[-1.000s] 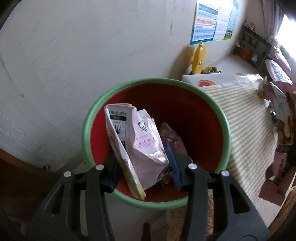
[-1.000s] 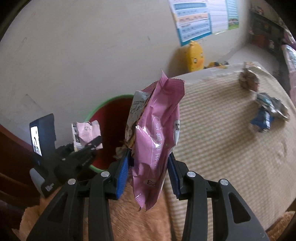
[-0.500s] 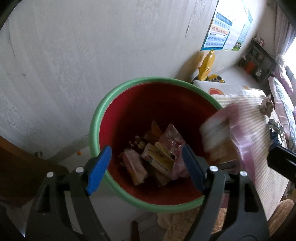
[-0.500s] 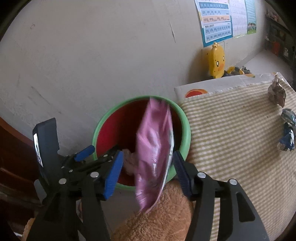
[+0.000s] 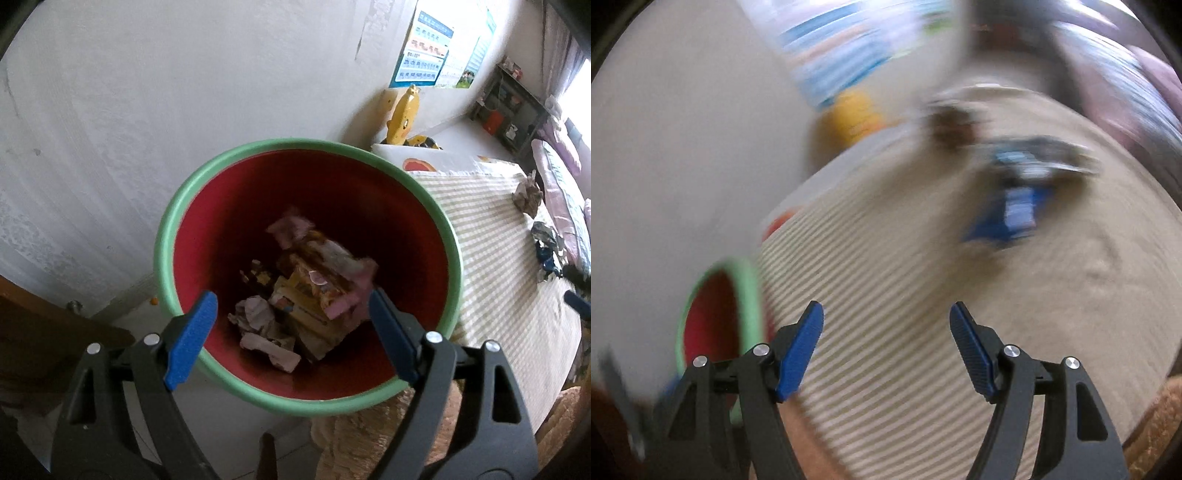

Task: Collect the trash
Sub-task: 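Grasp the blue wrapper with the left tool while the right tool moves to the white paper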

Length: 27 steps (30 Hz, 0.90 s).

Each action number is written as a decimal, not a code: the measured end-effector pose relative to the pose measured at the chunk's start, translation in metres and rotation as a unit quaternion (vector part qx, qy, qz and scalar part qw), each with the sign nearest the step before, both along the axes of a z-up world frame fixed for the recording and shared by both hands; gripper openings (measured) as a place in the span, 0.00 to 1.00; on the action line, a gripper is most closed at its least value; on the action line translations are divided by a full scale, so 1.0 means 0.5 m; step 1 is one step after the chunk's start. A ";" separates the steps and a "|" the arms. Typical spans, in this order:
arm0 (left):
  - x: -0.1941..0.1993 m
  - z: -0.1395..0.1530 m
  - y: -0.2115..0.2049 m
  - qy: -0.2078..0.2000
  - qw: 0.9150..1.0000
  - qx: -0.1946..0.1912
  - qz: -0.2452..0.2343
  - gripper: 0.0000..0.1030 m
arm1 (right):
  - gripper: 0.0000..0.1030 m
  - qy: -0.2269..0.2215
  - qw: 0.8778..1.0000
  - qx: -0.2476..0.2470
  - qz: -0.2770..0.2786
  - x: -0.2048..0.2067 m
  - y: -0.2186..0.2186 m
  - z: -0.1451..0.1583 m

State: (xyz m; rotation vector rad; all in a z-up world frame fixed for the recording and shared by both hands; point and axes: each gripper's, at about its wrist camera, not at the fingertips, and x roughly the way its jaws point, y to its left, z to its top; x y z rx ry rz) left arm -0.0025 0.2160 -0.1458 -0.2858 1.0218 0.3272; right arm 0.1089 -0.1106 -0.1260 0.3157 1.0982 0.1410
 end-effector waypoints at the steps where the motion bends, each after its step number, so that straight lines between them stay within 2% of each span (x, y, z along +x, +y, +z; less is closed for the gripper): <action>1: 0.003 0.001 -0.009 0.001 1.000 0.001 -0.005 0.79 | 0.70 -0.004 0.999 -0.006 -0.042 0.015 -0.043 -0.004; 4: 0.014 0.002 -0.035 0.005 1.000 0.007 -0.022 0.79 | 0.74 0.009 0.994 -0.018 -0.103 0.060 -0.111 -0.025; 9: 0.022 0.014 -0.092 0.009 0.998 0.019 -0.057 0.79 | 0.74 0.046 0.992 -0.023 -0.118 0.130 -0.153 -0.072; 11: 0.026 0.024 -0.117 0.008 0.997 0.022 -0.069 0.79 | 0.59 0.051 0.992 -0.040 -0.104 0.147 -0.150 -0.083; 13: 0.031 0.031 -0.139 0.005 0.997 0.024 -0.077 0.79 | 0.16 0.059 0.994 -0.039 -0.078 0.153 -0.145 -0.095; 14: 0.036 0.035 -0.154 0.003 0.996 0.022 -0.083 0.79 | 0.05 0.066 0.995 -0.033 -0.064 0.151 -0.143 -0.101; 15: 0.041 0.038 -0.166 0.002 0.996 0.021 -0.089 0.79 | 0.00 0.071 0.996 -0.028 -0.055 0.145 -0.143 -0.107; 19: 0.080 0.056 -0.252 -0.012 0.990 0.010 -0.137 0.79 | 0.00 0.063 0.998 -0.010 -0.013 0.076 -0.165 -0.098; 22: 0.120 0.058 -0.330 -0.016 0.985 -0.013 -0.174 0.79 | 0.00 0.064 0.998 -0.004 0.015 -0.017 -0.202 -0.084; 24: 0.154 0.054 -0.388 -0.019 0.980 -0.026 -0.195 0.79 | 0.00 0.070 0.997 0.005 0.012 -0.065 -0.230 -0.080; 25: 0.168 0.052 -0.410 -0.019 0.979 -0.028 -0.200 0.79 | 0.03 0.072 0.997 0.008 0.005 -0.081 -0.237 -0.081; 27: 0.204 0.049 -0.464 -0.022 0.975 -0.033 -0.217 0.79 | 0.05 0.068 0.997 0.022 -0.025 -0.118 -0.275 -0.078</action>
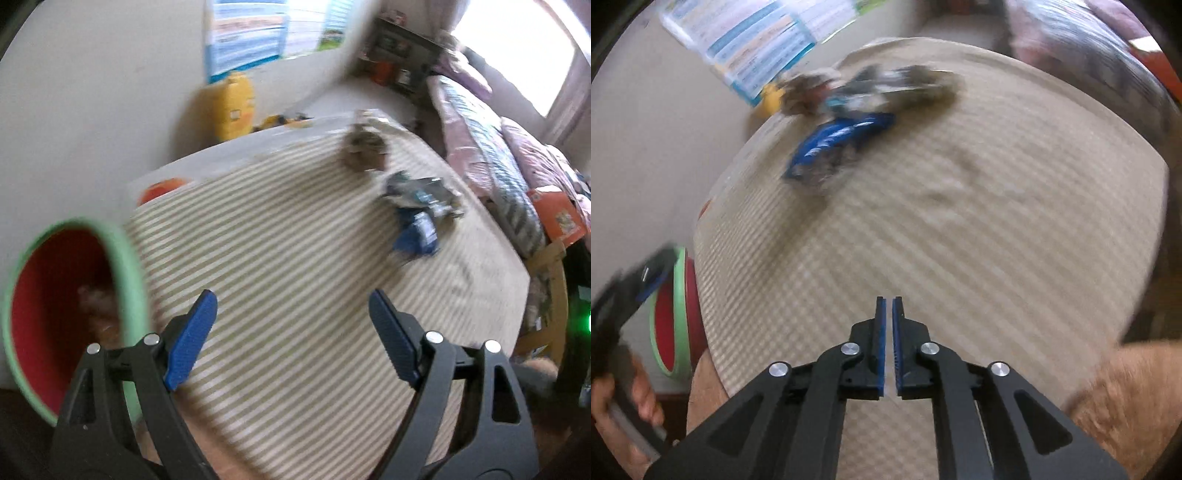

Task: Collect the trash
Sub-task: 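Grasp the blue wrapper with the left tool while the right tool moves to the white paper, then grasp and lift the white printed paper with the right tool while the left tool sets the blue wrapper down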

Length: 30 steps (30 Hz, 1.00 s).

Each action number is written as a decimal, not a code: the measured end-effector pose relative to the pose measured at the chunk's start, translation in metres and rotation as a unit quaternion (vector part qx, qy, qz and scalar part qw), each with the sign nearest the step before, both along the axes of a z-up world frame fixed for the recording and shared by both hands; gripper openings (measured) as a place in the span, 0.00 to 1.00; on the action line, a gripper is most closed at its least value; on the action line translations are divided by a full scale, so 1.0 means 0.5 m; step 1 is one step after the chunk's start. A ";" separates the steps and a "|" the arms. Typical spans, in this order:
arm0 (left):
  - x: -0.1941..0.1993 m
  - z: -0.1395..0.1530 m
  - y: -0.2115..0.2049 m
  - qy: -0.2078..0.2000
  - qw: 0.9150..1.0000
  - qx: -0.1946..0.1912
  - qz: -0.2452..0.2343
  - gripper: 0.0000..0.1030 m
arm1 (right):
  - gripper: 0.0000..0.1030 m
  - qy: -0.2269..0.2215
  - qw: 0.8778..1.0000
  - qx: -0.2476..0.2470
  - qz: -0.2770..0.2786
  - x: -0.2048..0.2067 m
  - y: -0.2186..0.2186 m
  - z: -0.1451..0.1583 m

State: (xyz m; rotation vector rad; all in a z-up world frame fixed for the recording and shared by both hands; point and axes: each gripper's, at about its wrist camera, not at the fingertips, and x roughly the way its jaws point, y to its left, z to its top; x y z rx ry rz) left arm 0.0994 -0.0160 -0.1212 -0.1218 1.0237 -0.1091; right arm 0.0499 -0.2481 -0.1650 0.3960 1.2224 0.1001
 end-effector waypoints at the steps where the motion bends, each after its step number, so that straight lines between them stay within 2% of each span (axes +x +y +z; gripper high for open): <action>1: 0.021 -0.001 -0.034 -0.004 1.000 0.004 -0.012 0.79 | 0.10 -0.002 1.000 0.005 -0.023 -0.011 -0.024 -0.001; 4: 0.074 -0.007 -0.129 -0.011 0.998 0.039 -0.057 0.81 | 0.27 -0.009 0.998 0.025 -0.064 -0.016 -0.066 -0.006; 7: 0.117 -0.021 -0.222 -0.007 0.991 0.075 -0.114 0.82 | 0.31 -0.016 0.996 0.044 -0.076 -0.019 -0.084 -0.008; 9: 0.137 -0.034 -0.258 -0.002 0.987 0.090 -0.132 0.82 | 0.34 -0.019 0.996 0.048 -0.074 -0.026 -0.090 -0.007; 12: 0.176 -0.073 -0.300 0.024 0.983 0.098 -0.152 0.81 | 0.38 -0.033 0.995 0.054 -0.080 -0.026 -0.098 -0.002; 13: 0.192 -0.096 -0.313 0.043 0.982 0.103 -0.155 0.77 | 0.41 -0.036 0.994 0.055 -0.084 -0.019 -0.099 -0.001; 16: 0.207 -0.143 -0.323 0.085 0.978 0.106 -0.156 0.42 | 0.44 -0.045 0.992 0.062 -0.098 -0.021 -0.116 0.000; 17: 0.202 -0.147 -0.314 0.088 0.979 0.100 -0.153 0.34 | 0.44 -0.045 0.992 0.065 -0.102 -0.021 -0.121 -0.001; 20: 0.174 -0.138 -0.296 0.067 0.984 0.089 -0.140 0.21 | 0.45 -0.042 0.991 0.068 -0.105 -0.018 -0.126 -0.004; 23: 0.128 -0.125 -0.271 0.057 0.985 0.079 -0.143 0.21 | 0.46 -0.039 0.992 0.065 -0.102 -0.008 -0.119 -0.006; 25: 0.095 -0.118 -0.251 0.054 0.985 0.075 -0.143 0.20 | 0.51 -0.040 0.992 0.064 -0.104 -0.005 -0.116 -0.006; 30: 0.001 -0.110 -0.182 0.061 0.988 0.067 -0.125 0.20 | 0.52 -0.038 0.992 0.057 -0.109 0.001 -0.118 -0.010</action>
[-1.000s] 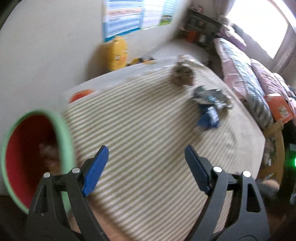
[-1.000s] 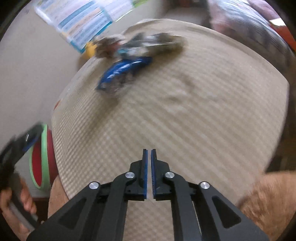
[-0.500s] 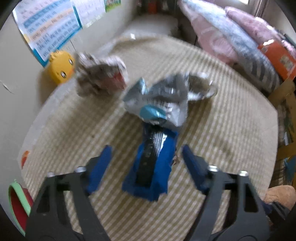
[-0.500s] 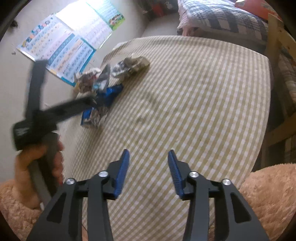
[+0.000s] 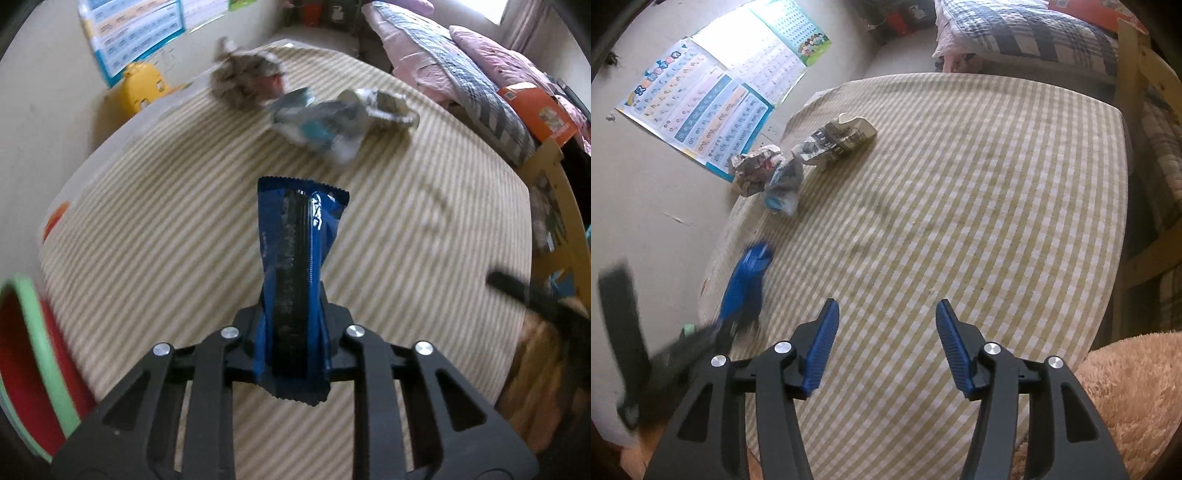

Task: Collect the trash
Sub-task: 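Grasp and lift the white printed paper with the right tool while the left tool sets the blue wrapper down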

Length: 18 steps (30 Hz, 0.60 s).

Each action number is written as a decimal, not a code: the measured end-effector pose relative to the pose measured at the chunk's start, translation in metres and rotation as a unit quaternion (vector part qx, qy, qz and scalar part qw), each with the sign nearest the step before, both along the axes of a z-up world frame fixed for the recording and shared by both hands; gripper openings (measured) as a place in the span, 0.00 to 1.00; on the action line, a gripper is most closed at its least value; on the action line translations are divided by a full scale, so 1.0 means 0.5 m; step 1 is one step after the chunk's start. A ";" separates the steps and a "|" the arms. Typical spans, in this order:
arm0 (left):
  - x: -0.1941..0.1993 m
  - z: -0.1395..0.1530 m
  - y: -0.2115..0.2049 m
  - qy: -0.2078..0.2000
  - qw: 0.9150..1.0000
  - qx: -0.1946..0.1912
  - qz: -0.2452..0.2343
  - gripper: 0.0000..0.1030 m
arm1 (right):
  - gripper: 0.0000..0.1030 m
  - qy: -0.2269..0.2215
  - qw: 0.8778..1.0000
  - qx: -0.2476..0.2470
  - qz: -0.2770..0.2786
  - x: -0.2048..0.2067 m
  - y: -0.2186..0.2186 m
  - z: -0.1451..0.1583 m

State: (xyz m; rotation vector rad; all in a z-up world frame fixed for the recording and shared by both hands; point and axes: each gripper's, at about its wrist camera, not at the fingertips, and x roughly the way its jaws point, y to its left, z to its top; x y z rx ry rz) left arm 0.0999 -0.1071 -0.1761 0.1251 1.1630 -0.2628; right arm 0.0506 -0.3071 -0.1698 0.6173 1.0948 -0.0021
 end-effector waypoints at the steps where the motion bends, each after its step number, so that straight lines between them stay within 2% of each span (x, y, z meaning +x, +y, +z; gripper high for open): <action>1: -0.021 0.002 0.019 -0.002 1.000 0.002 0.008 0.20 | 0.52 0.000 1.000 -0.001 0.000 0.003 0.000 -0.001; 7: -0.108 0.007 0.104 0.000 0.998 0.014 0.053 0.21 | 0.55 -0.021 0.999 -0.030 0.011 0.051 -0.001 0.020; 8: -0.111 0.004 0.114 0.003 0.998 0.014 0.059 0.21 | 0.57 -0.029 0.999 -0.042 0.017 0.068 0.000 0.028; 9: -0.113 0.002 0.122 0.006 0.998 0.011 0.064 0.21 | 0.65 -0.038 0.997 -0.057 0.028 0.090 0.003 0.036; 10: -0.114 0.000 0.130 0.008 0.998 0.008 0.068 0.22 | 0.68 -0.042 0.996 -0.068 0.036 0.105 0.004 0.038; 12: -0.112 0.000 0.138 0.010 0.997 0.000 0.073 0.24 | 0.68 -0.051 0.988 -0.119 0.084 0.170 0.022 0.048; 13: -0.112 0.001 0.140 0.010 0.997 -0.004 0.073 0.29 | 0.69 -0.052 0.983 -0.143 0.105 0.194 0.030 0.049; 15: -0.115 0.007 0.143 0.003 0.997 -0.007 0.074 0.39 | 0.69 -0.052 0.960 -0.215 0.170 0.262 0.059 0.052; 16: -0.119 0.008 0.142 0.000 0.997 -0.008 0.074 0.44 | 0.69 -0.050 0.951 -0.235 0.192 0.283 0.069 0.051; 18: -0.120 0.011 0.143 -0.006 0.997 -0.007 0.072 0.48 | 0.71 -0.039 0.925 -0.283 0.252 0.338 0.098 0.045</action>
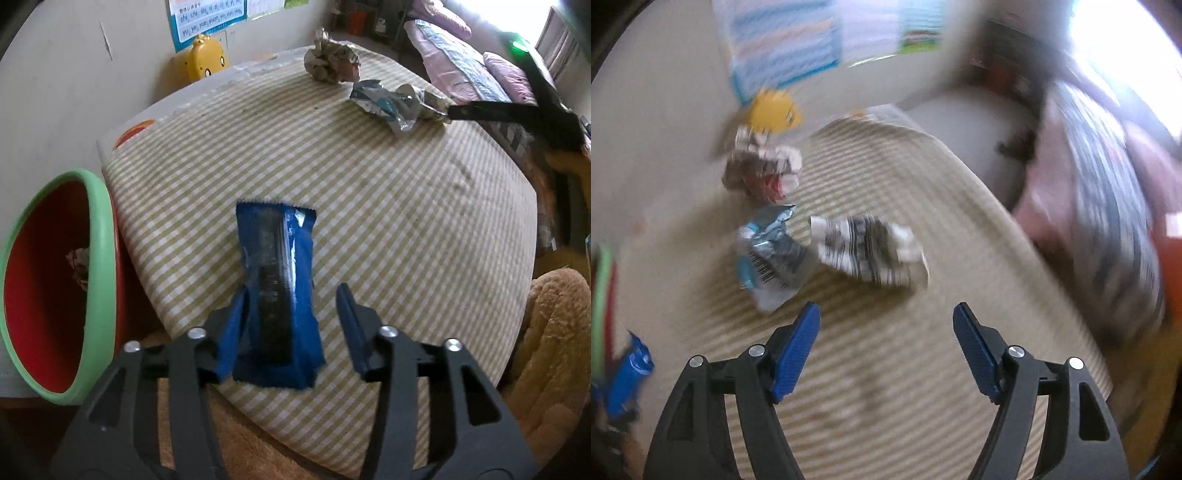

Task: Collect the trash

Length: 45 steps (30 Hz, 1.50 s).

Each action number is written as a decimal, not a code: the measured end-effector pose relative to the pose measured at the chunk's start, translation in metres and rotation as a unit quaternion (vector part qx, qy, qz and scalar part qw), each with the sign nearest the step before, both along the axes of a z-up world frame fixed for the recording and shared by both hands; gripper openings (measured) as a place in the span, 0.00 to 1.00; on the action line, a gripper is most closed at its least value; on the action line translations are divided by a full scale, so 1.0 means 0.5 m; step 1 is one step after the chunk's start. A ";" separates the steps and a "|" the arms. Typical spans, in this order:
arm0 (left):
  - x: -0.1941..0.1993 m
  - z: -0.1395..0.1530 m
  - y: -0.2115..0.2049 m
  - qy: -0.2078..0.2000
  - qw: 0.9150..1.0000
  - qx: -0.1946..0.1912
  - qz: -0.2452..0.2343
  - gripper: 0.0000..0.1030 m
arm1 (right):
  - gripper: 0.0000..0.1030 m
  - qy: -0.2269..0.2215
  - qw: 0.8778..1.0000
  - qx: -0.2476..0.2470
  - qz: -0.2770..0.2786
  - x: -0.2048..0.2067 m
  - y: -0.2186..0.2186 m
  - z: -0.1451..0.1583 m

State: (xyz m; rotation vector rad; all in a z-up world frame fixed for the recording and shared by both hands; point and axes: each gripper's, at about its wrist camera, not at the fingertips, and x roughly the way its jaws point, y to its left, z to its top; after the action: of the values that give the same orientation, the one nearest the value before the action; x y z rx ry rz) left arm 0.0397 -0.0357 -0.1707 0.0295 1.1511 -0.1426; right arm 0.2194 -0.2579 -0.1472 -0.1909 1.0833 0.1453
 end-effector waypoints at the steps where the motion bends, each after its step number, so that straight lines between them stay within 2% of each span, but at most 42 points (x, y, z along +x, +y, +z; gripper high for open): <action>1: 0.001 -0.001 0.000 -0.001 1.000 0.002 0.000 0.50 | 0.74 0.007 1.000 -0.018 0.022 0.020 0.010 -0.005; 3: 0.002 -0.004 0.006 0.002 1.000 0.002 0.005 0.52 | 0.76 0.025 0.996 -0.048 0.067 0.060 0.036 -0.021; 8: 0.004 -0.005 0.025 0.004 1.000 -0.008 0.018 0.60 | 0.74 0.056 0.986 -0.103 0.122 0.104 0.077 -0.065; 9: 0.004 -0.005 0.027 0.003 1.000 -0.006 0.018 0.61 | 0.67 0.064 0.983 -0.114 0.129 0.106 0.081 -0.075; 10: 0.004 -0.006 0.028 0.003 1.000 -0.005 0.018 0.63 | 0.52 0.070 0.982 -0.117 0.134 0.107 0.082 -0.080; 12: 0.005 -0.011 0.032 0.004 1.000 -0.003 0.021 0.65 | 0.50 0.078 0.980 -0.124 0.136 0.101 0.081 -0.093; 15: 0.008 -0.017 0.036 0.010 1.000 -0.007 0.027 0.65 | 0.45 0.063 0.982 -0.120 0.129 0.080 0.071 -0.091; 17: 0.009 -0.016 0.034 0.010 1.000 -0.007 0.025 0.65 | 0.43 0.056 0.986 -0.107 0.118 0.060 0.064 -0.084; 20: 0.008 -0.011 0.029 0.004 1.000 -0.007 0.020 0.68 | 0.43 0.052 0.994 -0.052 0.078 0.024 0.035 -0.065; 22: 0.007 -0.010 0.029 0.003 1.000 -0.010 0.020 0.68 | 0.43 0.061 0.997 0.008 0.037 -0.007 0.006 -0.052; 24: 0.006 -0.011 0.028 0.003 1.000 -0.011 0.020 0.68 | 0.43 0.078 0.995 0.060 0.003 -0.037 -0.016 -0.049; 27: 0.004 -0.013 0.029 0.003 1.000 -0.011 0.022 0.68 | 0.43 0.077 0.992 0.098 -0.022 -0.095 -0.022 -0.033; 33: -0.001 -0.005 0.038 -0.007 0.999 -0.009 0.030 0.68 | 0.43 0.080 0.986 0.143 -0.033 -0.230 0.016 -0.025; 38: 0.005 -0.013 0.033 -0.004 1.000 -0.004 0.023 0.68 | 0.44 0.088 0.982 0.160 -0.054 -0.315 0.035 -0.026; 45: 0.013 0.000 0.013 -0.011 1.000 -0.013 0.010 0.68 | 0.46 0.063 0.989 0.120 -0.053 -0.339 0.052 -0.007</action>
State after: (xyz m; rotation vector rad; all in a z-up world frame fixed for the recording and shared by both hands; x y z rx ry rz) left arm 0.0461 -0.0293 -0.1706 -0.0032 1.1272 -0.1388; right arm 0.0498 -0.2320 -0.1509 0.0937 1.1892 0.1936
